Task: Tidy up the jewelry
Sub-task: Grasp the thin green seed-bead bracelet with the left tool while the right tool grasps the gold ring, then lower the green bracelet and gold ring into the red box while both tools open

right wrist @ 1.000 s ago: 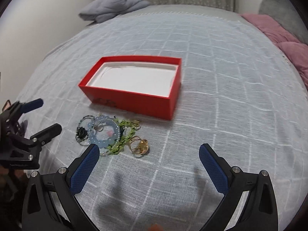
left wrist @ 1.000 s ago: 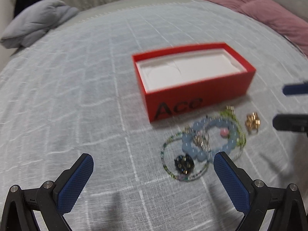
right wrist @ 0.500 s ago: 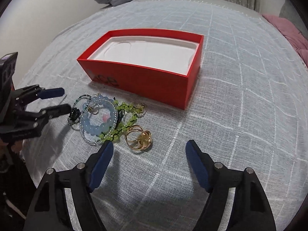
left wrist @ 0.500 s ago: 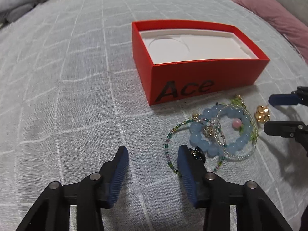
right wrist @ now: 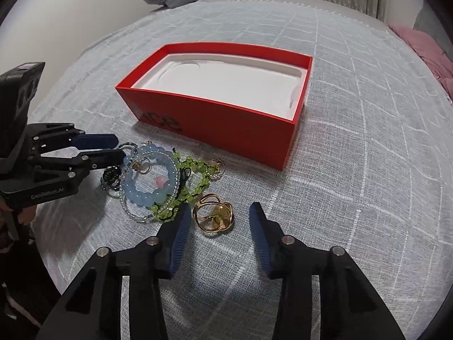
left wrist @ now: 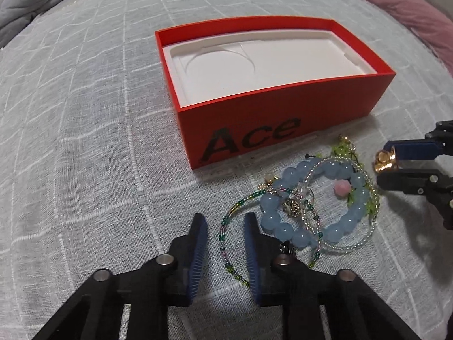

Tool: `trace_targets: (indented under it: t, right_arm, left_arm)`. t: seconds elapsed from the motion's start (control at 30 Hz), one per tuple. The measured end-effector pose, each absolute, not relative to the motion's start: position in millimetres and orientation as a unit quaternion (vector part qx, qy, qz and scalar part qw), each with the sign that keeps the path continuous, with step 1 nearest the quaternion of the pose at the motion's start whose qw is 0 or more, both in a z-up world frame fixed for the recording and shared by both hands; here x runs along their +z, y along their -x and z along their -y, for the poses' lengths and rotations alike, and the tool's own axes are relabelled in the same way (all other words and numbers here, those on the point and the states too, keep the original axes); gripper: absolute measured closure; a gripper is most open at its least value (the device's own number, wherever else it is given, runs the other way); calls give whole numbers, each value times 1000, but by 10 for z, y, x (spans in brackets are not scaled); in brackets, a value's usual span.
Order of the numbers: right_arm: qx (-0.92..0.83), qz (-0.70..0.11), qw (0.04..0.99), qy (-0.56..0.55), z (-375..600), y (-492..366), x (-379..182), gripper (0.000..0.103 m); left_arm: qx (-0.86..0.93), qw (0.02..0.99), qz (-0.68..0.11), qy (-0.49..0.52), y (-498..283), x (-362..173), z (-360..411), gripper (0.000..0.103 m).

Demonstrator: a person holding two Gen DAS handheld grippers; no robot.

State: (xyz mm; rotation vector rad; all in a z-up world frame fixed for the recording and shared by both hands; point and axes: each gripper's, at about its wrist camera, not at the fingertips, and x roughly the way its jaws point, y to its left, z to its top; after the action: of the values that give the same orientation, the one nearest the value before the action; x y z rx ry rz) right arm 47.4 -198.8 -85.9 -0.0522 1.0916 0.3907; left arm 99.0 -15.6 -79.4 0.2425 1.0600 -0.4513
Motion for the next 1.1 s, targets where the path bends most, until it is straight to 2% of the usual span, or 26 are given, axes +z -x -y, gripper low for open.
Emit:
trace_targets:
  t: [0.03, 0.07, 0.13, 0.43, 1.1]
  right_arm:
    - [184, -515, 837, 27, 1981, -472, -856, 66]
    - [184, -515, 836, 28, 1972, -470, -855, 71]
    - [183, -515, 837, 30, 1969, -464, -849, 73]
    - [179, -506, 843, 34, 1987, -414, -787, 73]
    - [171, -449, 877, -3, 2100, -339, -334, 73]
  left_arm:
    - [-212, 831, -501, -115, -992, -793, 172, 97]
    - [-213, 830, -502, -114, -991, -795, 179, 101]
    - [-213, 831, -501, -116, -988, -797, 207, 103]
    - [-215, 843, -484, -95, -895, -664, 147, 103]
    - [-252, 884, -394, -11, -793, 36, 152, 103]
